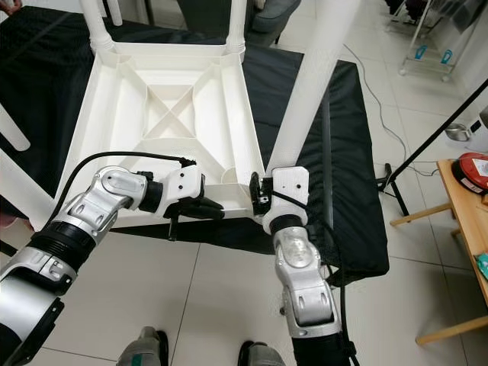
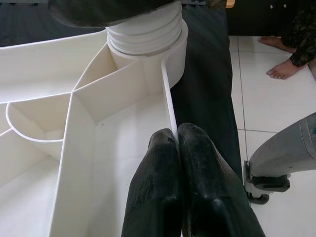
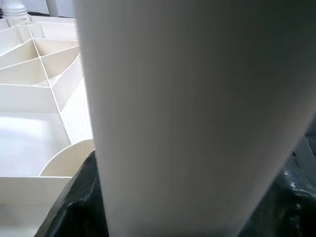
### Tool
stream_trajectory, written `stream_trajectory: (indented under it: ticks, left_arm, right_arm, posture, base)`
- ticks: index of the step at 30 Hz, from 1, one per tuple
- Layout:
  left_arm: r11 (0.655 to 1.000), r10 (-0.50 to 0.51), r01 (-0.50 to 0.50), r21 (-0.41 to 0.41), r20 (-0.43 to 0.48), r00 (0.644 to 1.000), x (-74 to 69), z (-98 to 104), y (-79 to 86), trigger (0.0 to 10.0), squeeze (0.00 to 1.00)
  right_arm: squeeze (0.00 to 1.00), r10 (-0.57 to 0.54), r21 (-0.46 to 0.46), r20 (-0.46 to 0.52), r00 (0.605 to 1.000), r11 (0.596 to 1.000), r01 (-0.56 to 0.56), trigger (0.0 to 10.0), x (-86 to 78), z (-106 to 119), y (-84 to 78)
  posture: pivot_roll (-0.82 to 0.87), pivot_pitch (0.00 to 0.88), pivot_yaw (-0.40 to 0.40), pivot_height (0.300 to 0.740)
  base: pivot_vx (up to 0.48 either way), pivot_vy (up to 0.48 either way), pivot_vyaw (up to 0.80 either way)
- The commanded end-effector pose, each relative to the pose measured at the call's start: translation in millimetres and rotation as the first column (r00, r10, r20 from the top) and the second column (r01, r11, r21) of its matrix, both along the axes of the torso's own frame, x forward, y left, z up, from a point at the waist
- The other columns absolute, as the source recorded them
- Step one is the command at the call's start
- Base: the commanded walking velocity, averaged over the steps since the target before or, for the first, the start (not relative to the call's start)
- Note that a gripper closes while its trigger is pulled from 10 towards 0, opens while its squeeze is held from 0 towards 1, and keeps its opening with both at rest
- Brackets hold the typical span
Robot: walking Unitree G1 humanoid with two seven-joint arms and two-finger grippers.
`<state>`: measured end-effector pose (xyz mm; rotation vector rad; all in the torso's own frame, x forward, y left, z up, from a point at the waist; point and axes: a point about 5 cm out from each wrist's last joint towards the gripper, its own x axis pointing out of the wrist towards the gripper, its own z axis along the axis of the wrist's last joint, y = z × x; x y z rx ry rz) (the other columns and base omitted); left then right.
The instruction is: Building children table
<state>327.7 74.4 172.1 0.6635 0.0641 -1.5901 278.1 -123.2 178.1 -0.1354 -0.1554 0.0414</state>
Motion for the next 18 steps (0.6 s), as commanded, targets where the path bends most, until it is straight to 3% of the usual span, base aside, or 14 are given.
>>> stream_trajectory:
  ticks: [1, 2, 8, 9, 11, 13, 14, 15, 18]
  left_arm:
    - [0.984, -0.167, 0.17, -0.053, 0.058, 0.984, -14.5, 3.9, -23.0, 0.0, 0.0]
    - [0.988, -0.135, 0.142, -0.066, 0.1, 0.986, -12.0, 6.5, -25.8, 10.0, 0.0]
    - [0.989, -0.087, 0.103, -0.108, 0.15, 0.985, -8.4, 12.8, -30.2, 10.0, 0.0]
    - [0.986, -0.074, 0.095, -0.14, 0.15, 0.986, -7.8, 17.6, -31.6, 10.0, 1.0]
    - [0.986, -0.074, 0.095, -0.14, 0.15, 0.986, -7.8, 17.6, -31.6, 10.0, 1.0]
    - [0.972, -0.049, 0.085, -0.219, 0.163, 0.985, -9.1, 30.6, -34.2, 10.0, 1.0]
    - [0.972, -0.049, 0.085, -0.219, 0.163, 0.985, -9.1, 30.6, -34.2, 10.0, 1.0]
    - [0.964, -0.04, 0.085, -0.253, 0.176, 0.984, -11.6, 37.5, -35.0, 10.0, 0.0]
    - [0.945, -0.028, 0.088, -0.314, 0.192, 0.981, -18.8, 49.5, -35.1, 10.0, 0.0]
  right_arm:
    - [0.33, -0.04, 0.009, 0.001, 0.999, 0.999, 0.04, 10.0, 2.5, 0.5, -8.8]
    - [0.0, -0.031, 0.029, 0.033, 0.999, 0.999, 0.03, 10.0, 0.7, 6.2, -5.9]
    - [0.0, -0.026, 0.047, 0.052, 0.998, 0.999, 0.023, 10.0, -0.8, 8.6, -5.3]
    - [0.0, -0.031, 0.047, 0.052, 0.998, 0.998, 0.029, 10.0, -0.9, 7.7, -7.1]
    - [0.0, -0.031, 0.047, 0.052, 0.998, 0.998, 0.029, 10.0, -0.9, 7.7, -7.1]
    - [0.0, -0.064, 0.04, 0.043, 0.997, 0.997, 0.062, 10.0, 0.6, 2.8, -13.3]
    - [0.0, -0.064, 0.04, 0.043, 0.997, 0.997, 0.062, 10.0, 0.6, 2.8, -13.3]
    - [0.0, -0.078, 0.044, 0.035, 0.996, 0.996, 0.077, 10.0, 1.4, 0.2, -15.6]
    - [0.0, -0.096, 0.058, 0.015, 0.995, 0.994, 0.095, 10.0, 2.2, -4.8, -17.3]
  posture:
    - [0.14, 0.152, -0.062, 0.74]
    - [0.14, 0.152, -0.062, 0.74]
    - [0.14, 0.155, -0.059, 0.74]
    - [0.14, 0.155, -0.059, 0.74]
    - [0.14, 0.155, -0.059, 0.74]
    - [0.14, 0.156, -0.056, 0.74]
    - [0.14, 0.156, -0.056, 0.74]
    - [0.14, 0.156, -0.056, 0.74]
    - [0.14, 0.157, -0.053, 0.74]
  base:
    - [0.0, 0.0, 0.0]
    - [0.0, 0.0, 0.0]
    - [0.0, 0.0, 0.0]
    - [0.0, 0.0, 0.0]
    - [0.0, 0.0, 0.0]
    - [0.0, 0.0, 0.0]
    - [0.0, 0.0, 0.0]
    - [0.0, 0.0, 0.0]
    - [0.0, 0.0, 0.0]
